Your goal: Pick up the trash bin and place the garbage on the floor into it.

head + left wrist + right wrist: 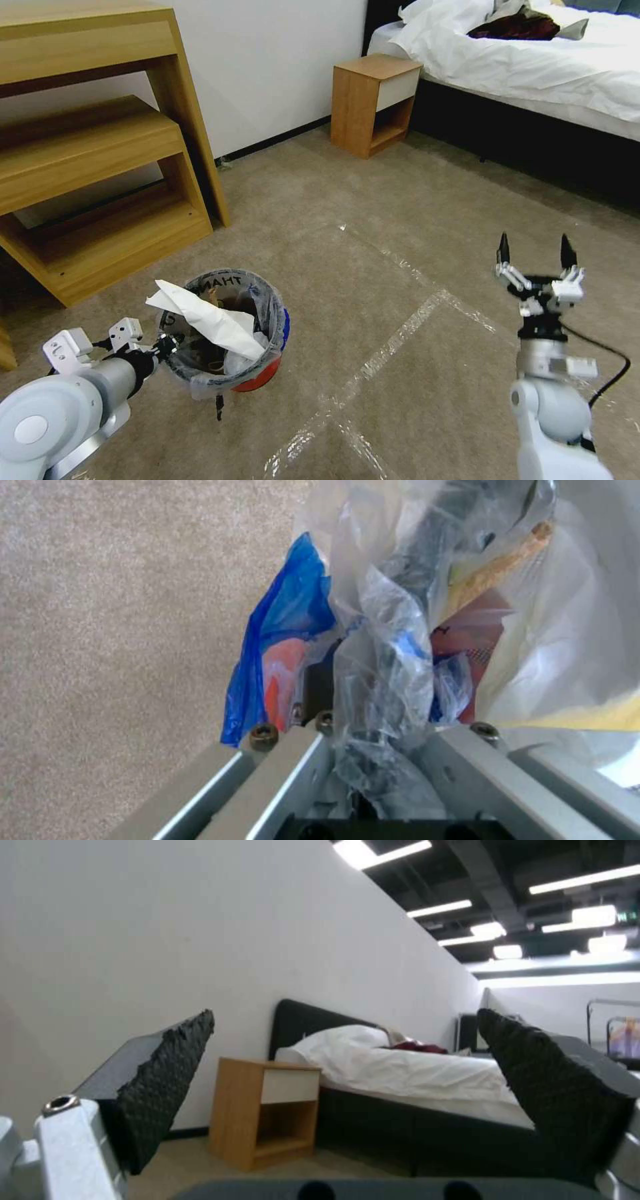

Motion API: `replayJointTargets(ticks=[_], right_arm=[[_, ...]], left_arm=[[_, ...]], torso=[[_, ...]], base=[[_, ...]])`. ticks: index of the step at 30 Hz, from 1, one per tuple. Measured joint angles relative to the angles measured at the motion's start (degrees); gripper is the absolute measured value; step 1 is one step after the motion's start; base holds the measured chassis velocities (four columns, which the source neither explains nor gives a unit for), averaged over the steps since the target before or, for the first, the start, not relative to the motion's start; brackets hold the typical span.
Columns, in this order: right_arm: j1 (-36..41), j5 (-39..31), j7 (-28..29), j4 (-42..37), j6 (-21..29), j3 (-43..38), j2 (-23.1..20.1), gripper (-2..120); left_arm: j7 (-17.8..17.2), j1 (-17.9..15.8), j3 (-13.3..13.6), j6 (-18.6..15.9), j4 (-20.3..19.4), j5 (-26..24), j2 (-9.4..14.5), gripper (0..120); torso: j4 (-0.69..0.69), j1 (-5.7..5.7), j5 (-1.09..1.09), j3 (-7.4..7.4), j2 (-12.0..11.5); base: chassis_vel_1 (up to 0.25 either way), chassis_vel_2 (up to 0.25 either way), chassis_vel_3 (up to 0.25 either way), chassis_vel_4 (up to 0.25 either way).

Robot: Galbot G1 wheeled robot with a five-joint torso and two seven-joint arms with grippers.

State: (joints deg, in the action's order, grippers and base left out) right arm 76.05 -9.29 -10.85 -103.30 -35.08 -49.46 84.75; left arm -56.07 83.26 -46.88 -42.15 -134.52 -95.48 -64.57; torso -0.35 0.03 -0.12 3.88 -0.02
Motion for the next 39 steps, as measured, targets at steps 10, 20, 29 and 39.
replayJointTargets(ticks=[10, 20, 29, 39], right_arm=[[3.14, 2.69, -2.48, 2.07, -6.06, -0.82, 2.73, 100], [4.55, 3.57, -3.17, 3.11, -8.68, -0.01, 5.24, 100], [4.00, 3.60, -3.34, 3.25, -8.55, -0.11, 5.16, 100], [3.47, 3.67, -3.76, 3.72, -8.36, -0.13, 5.11, 100]], left_arm=[[-0.25, -0.43, -0.25, 0.00, 0.03, -0.09, -0.16, 0], [-0.12, -0.40, 0.18, 0.00, -0.29, 0.09, -0.83, 0], [0.03, -0.38, 0.19, 0.01, -0.31, 0.09, -0.57, 0], [0.12, -0.38, 0.18, 0.02, -0.31, 0.00, -0.35, 0]], torso=[[0.00, 0.00, -0.01, 0.00, 0.00], [0.00, 0.00, 0.00, 0.00, 0.00], [0.00, 0.00, 0.00, 0.00, -0.01], [0.00, 0.00, 0.00, 0.00, -0.01]], base=[[0.000, 0.000, 0.000, 0.000], [0.000, 0.000, 0.000, 0.000], [0.000, 0.000, 0.000, 0.000], [0.000, 0.000, 0.000, 0.000]])
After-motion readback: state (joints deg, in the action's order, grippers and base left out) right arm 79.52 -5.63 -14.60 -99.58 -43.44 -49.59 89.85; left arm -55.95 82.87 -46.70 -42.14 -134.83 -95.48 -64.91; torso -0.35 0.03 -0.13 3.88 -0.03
